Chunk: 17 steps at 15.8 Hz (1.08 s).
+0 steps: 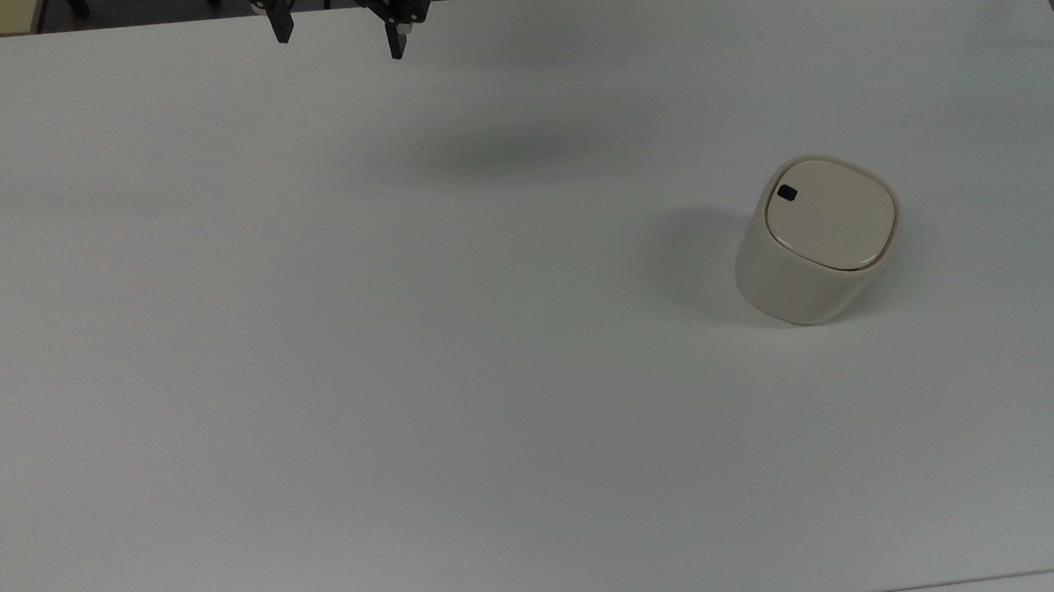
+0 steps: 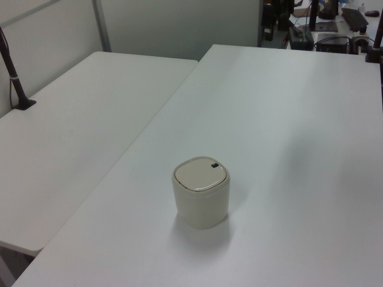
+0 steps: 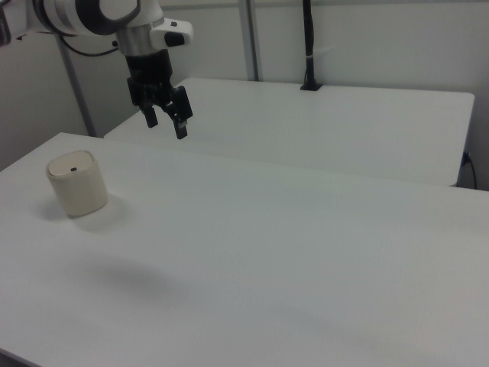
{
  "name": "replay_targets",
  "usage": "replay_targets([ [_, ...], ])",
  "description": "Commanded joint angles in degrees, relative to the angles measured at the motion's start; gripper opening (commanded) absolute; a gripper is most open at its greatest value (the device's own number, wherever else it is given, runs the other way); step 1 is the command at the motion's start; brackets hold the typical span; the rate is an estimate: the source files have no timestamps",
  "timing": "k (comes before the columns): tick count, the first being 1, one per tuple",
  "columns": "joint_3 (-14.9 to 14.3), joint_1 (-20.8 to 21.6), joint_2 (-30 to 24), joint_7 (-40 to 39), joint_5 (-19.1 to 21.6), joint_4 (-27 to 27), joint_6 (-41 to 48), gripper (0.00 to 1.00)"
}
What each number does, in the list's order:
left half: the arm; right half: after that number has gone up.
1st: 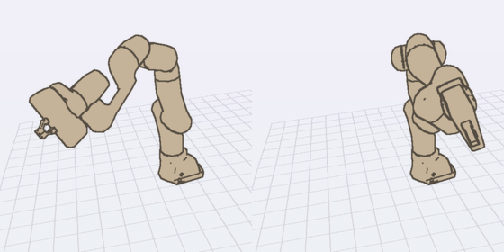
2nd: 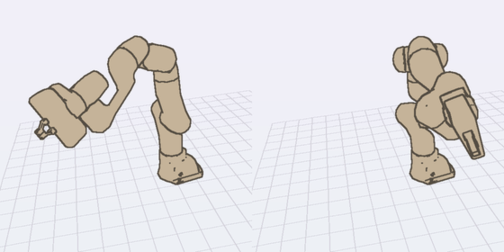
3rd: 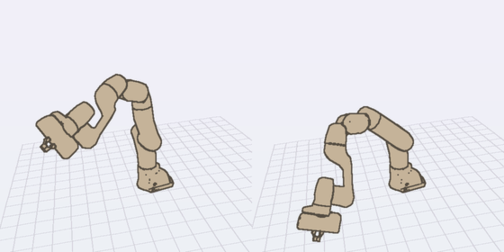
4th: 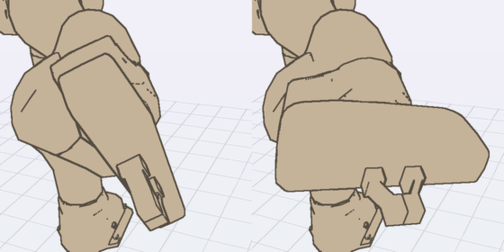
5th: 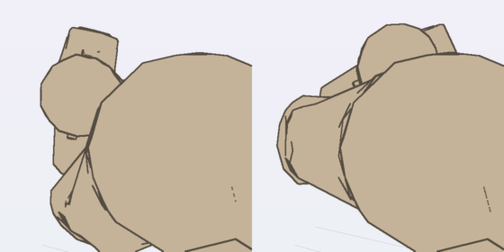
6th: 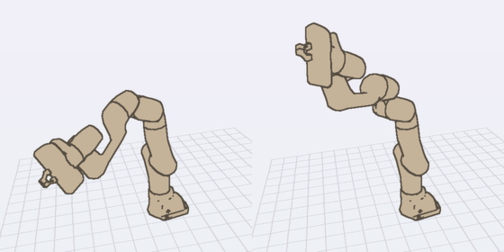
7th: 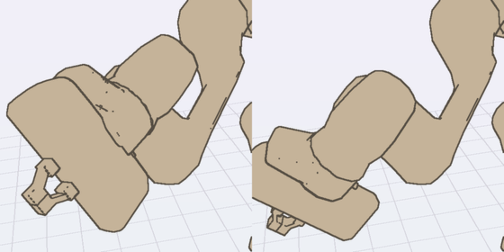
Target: Open the trash bin
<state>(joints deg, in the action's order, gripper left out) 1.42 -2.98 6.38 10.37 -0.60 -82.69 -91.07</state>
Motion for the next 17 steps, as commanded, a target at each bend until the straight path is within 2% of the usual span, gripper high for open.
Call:
replay_targets([
  [1, -0.1, -0.2, -0.7, -1.2, 0.2, -0.8, -0.3, 1.00],
  [17, 0.0, -0.3, -0.3, -1.2, 0.9, -0.7, -0.5, 1.00],
])
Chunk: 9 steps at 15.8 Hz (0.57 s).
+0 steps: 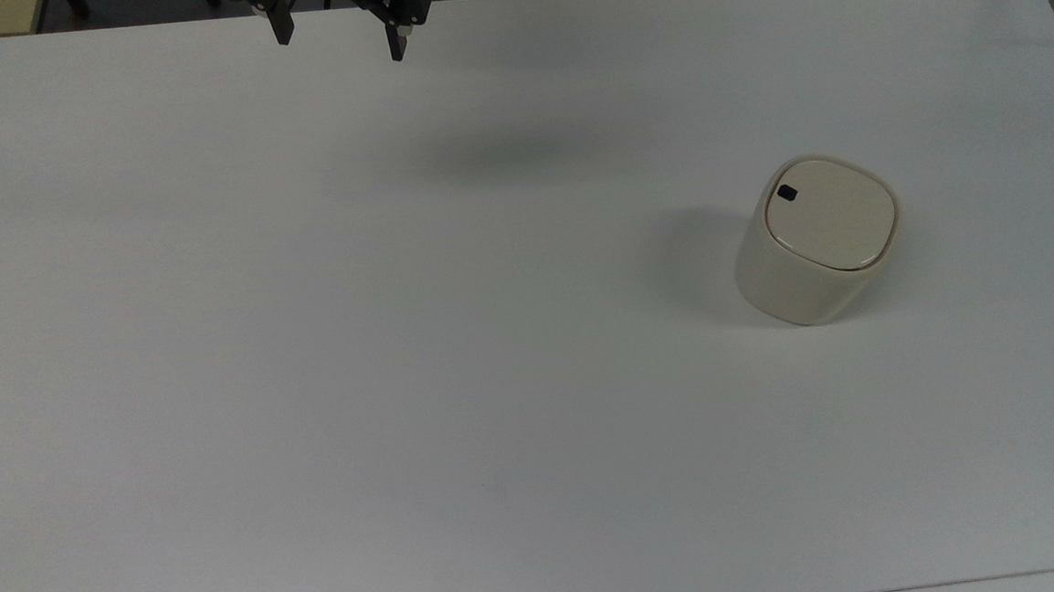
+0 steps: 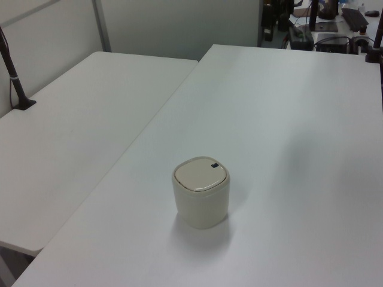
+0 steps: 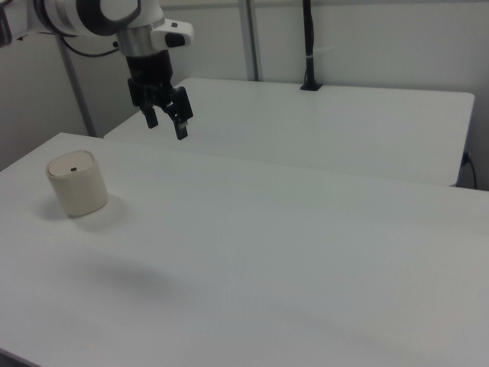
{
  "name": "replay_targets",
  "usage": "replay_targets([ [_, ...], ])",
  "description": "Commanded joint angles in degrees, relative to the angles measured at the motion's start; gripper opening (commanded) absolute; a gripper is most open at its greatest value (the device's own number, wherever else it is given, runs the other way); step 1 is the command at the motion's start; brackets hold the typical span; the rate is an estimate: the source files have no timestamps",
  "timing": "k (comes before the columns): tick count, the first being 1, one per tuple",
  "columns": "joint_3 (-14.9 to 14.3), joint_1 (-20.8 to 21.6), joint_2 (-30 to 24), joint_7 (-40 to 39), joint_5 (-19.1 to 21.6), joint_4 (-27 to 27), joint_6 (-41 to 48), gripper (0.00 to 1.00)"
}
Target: Open the trash bin
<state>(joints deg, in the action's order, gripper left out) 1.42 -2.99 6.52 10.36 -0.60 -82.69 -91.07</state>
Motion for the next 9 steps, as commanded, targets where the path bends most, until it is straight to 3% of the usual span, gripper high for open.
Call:
replay_targets([
  [1, -0.1, -0.3, -0.4, -1.2, 0.9, -0.7, -1.3, 1.00],
  [9, -0.1, -0.2, 2.0, -0.6, 0.4, -0.6, -2.3, 1.00],
])
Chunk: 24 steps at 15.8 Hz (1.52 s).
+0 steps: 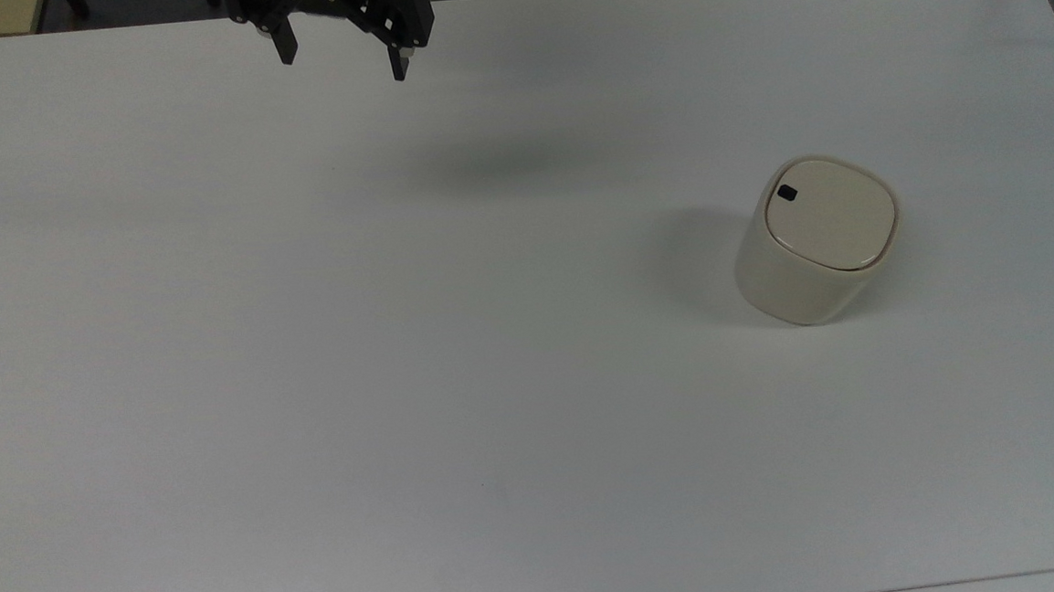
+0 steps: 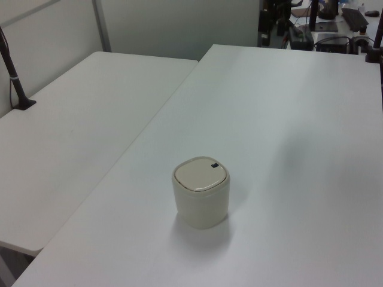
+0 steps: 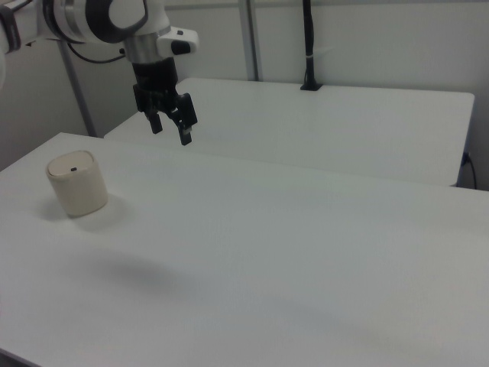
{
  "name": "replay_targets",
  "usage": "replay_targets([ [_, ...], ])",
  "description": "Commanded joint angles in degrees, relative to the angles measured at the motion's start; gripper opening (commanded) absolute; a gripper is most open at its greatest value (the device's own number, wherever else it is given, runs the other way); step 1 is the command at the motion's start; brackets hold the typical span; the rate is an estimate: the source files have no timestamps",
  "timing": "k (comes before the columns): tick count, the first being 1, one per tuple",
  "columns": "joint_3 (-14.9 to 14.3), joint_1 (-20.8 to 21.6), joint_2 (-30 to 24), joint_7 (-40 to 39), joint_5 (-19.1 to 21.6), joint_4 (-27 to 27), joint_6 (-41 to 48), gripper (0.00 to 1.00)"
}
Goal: Open the trash bin
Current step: 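Move the gripper over to the cream trash bin's lid tab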
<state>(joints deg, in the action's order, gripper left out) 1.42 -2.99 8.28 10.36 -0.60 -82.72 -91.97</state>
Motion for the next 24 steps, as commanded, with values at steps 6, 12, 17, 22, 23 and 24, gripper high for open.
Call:
replay_targets([
  [6, 0.0, 0.0, 1.0, -2.4, 1.0, -0.6, -1.5, 1.00],
  [12, 0.1, -0.1, 1.6, -6.3, 0.6, -0.6, -1.1, 0.99],
  [17, 0.5, 0.2, 1.8, -12.3, 1.1, -0.6, -0.9, 0.44],
  [22, 1.4, 3.3, 1.9, -27.3, 2.8, -0.6, -1.0, 0.23],
  [23, 1.4, 4.4, 2.1, -30.3, 2.9, -0.5, -1.0, 0.19],
  [24, 1.4, 5.6, 2.5, -34.2, 3.0, -0.4, -0.9, 0.14],
])
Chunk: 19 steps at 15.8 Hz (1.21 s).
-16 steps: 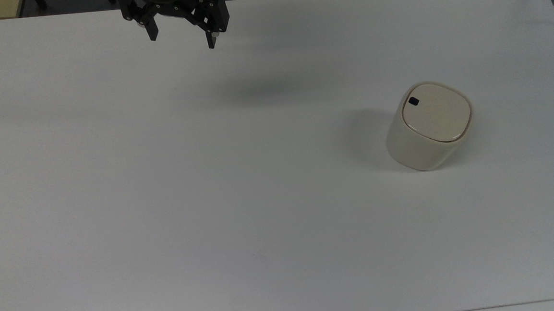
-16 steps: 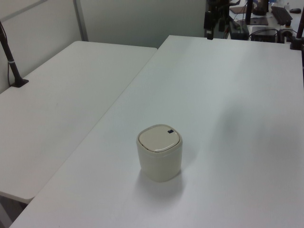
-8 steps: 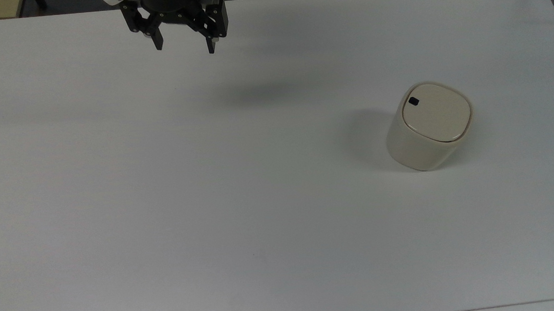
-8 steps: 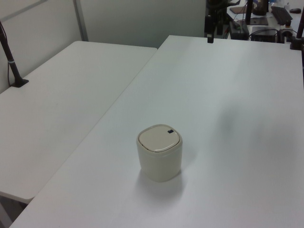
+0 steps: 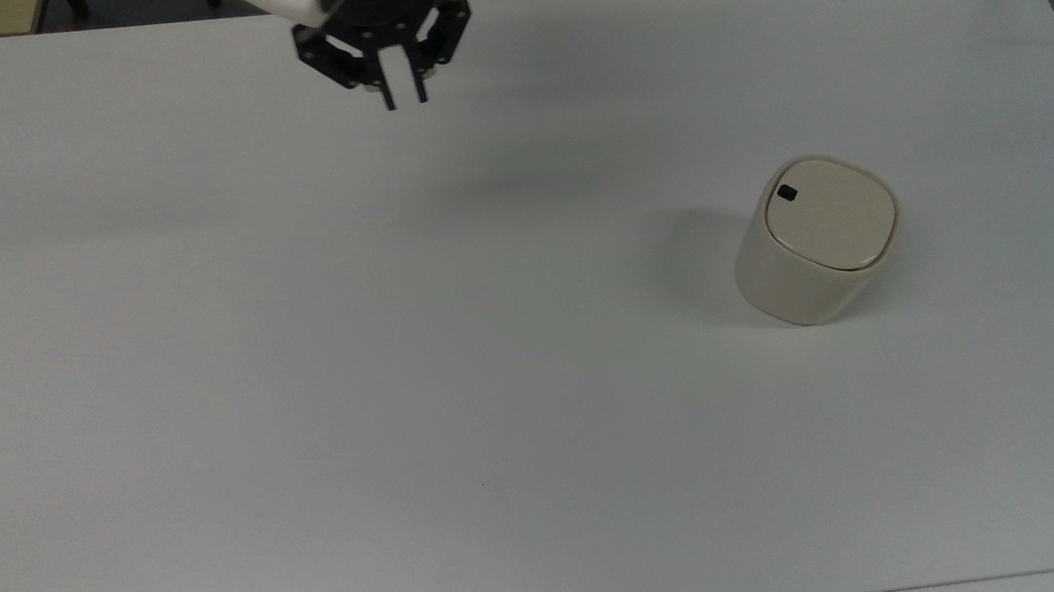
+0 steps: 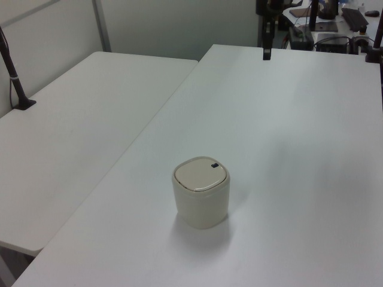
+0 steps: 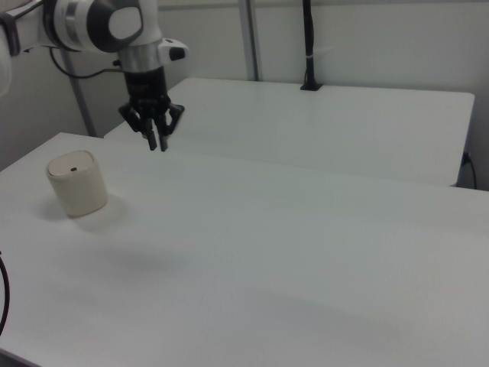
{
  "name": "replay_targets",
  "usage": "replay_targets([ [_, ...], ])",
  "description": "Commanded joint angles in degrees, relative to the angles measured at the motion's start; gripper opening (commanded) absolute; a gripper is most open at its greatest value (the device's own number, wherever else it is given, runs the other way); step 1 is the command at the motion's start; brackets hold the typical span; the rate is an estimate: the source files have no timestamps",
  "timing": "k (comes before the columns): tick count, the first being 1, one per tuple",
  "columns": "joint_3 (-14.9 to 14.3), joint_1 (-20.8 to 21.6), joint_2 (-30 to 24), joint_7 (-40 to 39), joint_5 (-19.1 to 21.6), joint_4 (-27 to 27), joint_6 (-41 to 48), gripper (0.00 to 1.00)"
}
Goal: Open the trash bin
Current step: 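Move the gripper over to the cream trash bin's lid tab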
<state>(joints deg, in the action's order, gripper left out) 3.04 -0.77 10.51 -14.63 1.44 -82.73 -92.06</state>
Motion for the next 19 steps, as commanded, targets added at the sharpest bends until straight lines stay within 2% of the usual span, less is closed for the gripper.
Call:
replay_targets([
  [1, -0.4, 4.6, 1.0, -13.4, 0.9, 0.7, -0.7, 0.09],
  [3, -1.0, 7.7, 2.1, -19.6, 0.2, 1.6, -0.6, 0.05],
  [5, -1.4, 11.0, 4.2, -22.7, -0.4, 2.1, -1.3, 0.00],
  [7, -3.6, 15.6, 7.1, -22.9, -0.7, 5.9, -1.4, 0.00],
  [10, -4.4, 19.3, 9.2, -22.7, -0.7, 8.4, -1.5, 0.00],
  [16, -4.6, 24.7, 13.1, -21.0, -0.9, 9.1, -6.5, 0.00],
  [19, -7.2, 29.1, 16.3, -18.0, -1.0, 10.9, -9.5, 0.00],
])
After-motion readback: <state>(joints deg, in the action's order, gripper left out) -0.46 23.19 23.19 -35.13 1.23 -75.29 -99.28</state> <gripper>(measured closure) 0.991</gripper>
